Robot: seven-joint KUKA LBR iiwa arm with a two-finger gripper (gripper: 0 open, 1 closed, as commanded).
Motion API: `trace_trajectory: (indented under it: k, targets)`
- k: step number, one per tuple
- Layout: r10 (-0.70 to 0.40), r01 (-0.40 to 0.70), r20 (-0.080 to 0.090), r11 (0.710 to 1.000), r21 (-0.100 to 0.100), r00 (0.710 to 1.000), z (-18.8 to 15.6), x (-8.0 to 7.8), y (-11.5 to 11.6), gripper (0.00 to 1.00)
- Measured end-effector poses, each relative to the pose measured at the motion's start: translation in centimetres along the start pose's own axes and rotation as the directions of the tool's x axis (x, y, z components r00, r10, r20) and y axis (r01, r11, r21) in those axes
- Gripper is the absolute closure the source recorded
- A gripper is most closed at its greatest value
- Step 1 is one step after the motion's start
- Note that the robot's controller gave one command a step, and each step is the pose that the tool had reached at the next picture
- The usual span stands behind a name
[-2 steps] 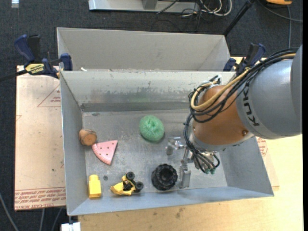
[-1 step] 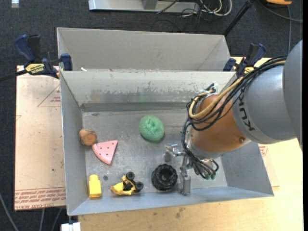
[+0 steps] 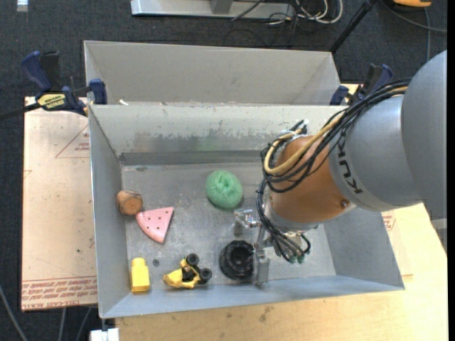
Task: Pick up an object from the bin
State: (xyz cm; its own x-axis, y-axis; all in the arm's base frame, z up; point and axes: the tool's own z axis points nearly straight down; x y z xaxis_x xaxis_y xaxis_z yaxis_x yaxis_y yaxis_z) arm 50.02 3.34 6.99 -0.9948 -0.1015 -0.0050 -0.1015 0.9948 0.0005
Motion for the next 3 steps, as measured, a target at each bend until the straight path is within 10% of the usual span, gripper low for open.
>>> trace_trajectory:
  k: [1, 2, 3]
  targets:
    - [0.044, -0.044, -0.001, 0.999, -0.001, 0.999, -0.1, -0.6, 5.4, 1.0]
    - [0.044, -0.044, -0.001, 0.999, -0.001, 0.999, -0.1, -0.6, 5.4, 1.0]
    - [0.082, -0.082, -0.002, 0.997, 0.0, 0.997, -14.3, -2.8, 6.8, 1.0]
